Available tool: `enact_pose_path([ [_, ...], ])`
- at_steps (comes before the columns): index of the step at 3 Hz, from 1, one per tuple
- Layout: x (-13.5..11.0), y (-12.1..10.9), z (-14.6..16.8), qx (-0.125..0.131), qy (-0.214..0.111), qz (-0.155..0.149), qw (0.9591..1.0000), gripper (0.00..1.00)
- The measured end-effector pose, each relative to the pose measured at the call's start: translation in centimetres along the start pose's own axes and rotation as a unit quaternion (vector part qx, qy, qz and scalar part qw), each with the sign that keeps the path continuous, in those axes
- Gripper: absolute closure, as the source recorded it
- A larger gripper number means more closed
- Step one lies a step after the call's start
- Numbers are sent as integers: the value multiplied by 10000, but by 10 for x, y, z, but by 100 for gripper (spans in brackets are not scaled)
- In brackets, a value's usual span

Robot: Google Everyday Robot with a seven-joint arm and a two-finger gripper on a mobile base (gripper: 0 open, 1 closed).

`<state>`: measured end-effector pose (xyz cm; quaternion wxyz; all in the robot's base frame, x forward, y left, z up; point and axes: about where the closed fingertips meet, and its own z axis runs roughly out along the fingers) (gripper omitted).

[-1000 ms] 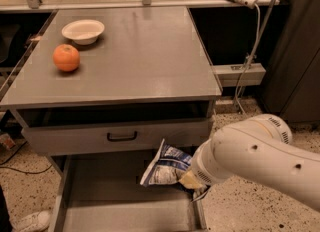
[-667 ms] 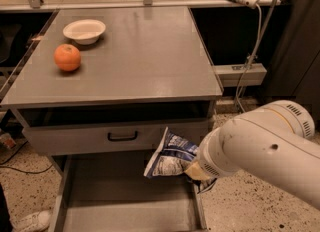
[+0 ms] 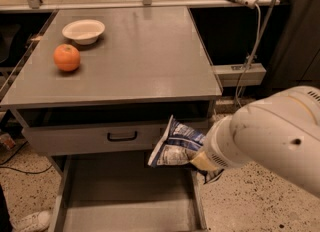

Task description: Pick blue chip bag from middle drawer and place on counter

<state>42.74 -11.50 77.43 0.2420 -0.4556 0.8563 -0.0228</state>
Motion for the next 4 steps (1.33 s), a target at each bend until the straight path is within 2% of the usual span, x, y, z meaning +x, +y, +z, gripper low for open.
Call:
enact_pose_path([
  [1,-20,-25,-39,308,-206,-69,9993,100],
  [2,-47,-52,-66,540,-420,-181,9975,100],
  [3,-51,-54,-68,559,-465,-182,9972,100],
  [4,-61,-66,-65,535,-563,-126,9969,100],
])
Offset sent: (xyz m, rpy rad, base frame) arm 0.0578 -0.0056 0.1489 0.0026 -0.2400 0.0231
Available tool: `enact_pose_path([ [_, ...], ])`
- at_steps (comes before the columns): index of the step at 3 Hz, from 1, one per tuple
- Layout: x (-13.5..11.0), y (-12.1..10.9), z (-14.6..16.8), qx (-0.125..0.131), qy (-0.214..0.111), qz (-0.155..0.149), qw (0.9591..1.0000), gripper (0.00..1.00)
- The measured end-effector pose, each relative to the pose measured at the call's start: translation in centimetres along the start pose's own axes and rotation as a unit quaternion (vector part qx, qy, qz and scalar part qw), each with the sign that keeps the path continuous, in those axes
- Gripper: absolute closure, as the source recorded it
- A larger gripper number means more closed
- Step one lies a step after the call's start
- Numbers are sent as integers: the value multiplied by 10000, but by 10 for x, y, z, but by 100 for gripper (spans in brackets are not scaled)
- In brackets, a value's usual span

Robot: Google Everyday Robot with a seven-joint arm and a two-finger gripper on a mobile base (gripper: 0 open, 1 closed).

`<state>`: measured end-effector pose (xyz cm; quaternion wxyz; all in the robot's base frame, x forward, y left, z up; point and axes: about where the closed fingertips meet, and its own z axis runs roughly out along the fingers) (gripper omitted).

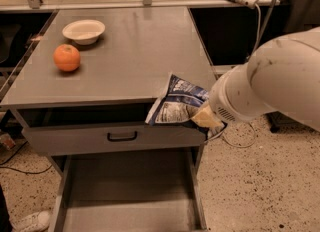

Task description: Pick blue chip bag from middle drawer and place on counter

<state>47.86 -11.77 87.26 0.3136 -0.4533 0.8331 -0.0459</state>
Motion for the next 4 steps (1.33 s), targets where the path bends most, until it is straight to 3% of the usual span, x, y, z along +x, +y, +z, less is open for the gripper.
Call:
enact_pose_path([
  [1,-27,-28,9,9,-120,-41,9999,100],
  [3,-103,-97,41,-246,-400,-190,9987,100],
  [4,-127,-112,65,-368,-412,-310,9980,100],
])
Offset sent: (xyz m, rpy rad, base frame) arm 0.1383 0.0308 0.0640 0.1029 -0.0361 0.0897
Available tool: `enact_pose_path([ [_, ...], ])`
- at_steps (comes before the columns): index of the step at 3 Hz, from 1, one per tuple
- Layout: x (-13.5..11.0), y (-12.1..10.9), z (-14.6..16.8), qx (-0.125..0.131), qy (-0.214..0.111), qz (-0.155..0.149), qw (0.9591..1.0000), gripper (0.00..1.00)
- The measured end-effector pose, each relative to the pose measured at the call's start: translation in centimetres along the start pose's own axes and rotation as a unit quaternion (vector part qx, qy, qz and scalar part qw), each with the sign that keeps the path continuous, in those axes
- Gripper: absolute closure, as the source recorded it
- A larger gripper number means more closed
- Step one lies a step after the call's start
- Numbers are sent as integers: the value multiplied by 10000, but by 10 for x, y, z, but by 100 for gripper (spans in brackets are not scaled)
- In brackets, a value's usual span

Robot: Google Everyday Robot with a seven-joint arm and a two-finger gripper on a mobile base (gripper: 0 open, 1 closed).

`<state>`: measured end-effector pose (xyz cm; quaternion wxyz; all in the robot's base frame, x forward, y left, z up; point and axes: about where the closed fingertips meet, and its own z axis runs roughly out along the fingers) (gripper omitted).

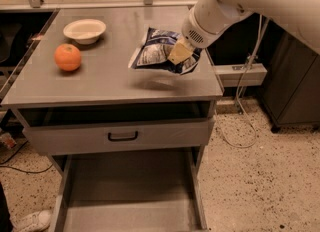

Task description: Pick blue chip bag from middle drawer and place on counter

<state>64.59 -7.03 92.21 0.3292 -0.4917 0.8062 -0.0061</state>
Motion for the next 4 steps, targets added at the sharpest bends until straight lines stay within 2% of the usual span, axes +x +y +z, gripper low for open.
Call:
enact_pose_path([
  [2,-23,-12,46,-277,9,-117,9995,100],
  [3,-21,9,70,-568,11,-179,9982,100],
  [4,-21,9,70,-569,11,-179,9982,100],
])
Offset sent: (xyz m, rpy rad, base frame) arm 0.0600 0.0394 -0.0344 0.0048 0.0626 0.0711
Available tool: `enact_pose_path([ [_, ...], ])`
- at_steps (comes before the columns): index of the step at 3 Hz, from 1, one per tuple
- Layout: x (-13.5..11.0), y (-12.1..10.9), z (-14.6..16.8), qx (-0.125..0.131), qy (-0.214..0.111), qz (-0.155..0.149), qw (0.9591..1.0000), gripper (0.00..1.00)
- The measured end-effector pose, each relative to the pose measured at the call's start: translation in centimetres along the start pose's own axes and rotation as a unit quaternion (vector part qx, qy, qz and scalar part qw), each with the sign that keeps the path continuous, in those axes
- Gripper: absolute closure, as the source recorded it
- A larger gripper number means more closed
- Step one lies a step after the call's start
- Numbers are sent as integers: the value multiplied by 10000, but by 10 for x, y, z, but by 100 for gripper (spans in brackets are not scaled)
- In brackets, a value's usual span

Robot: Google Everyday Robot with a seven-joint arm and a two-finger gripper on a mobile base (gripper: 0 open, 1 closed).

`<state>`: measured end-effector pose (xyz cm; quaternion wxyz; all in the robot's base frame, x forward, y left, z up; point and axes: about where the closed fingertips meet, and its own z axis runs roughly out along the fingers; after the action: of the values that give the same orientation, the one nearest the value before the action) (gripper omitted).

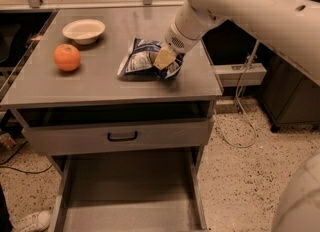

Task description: Pick blue chip bag from middle drawer and place on counter

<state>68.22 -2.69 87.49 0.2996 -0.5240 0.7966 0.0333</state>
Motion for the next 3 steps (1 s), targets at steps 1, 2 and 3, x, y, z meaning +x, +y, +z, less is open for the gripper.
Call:
enact_pose_path([
  [1,0,0,0,0,0,0,10000,81],
  [2,0,0,0,0,0,0,10000,58],
  [3,0,0,0,0,0,0,10000,34],
])
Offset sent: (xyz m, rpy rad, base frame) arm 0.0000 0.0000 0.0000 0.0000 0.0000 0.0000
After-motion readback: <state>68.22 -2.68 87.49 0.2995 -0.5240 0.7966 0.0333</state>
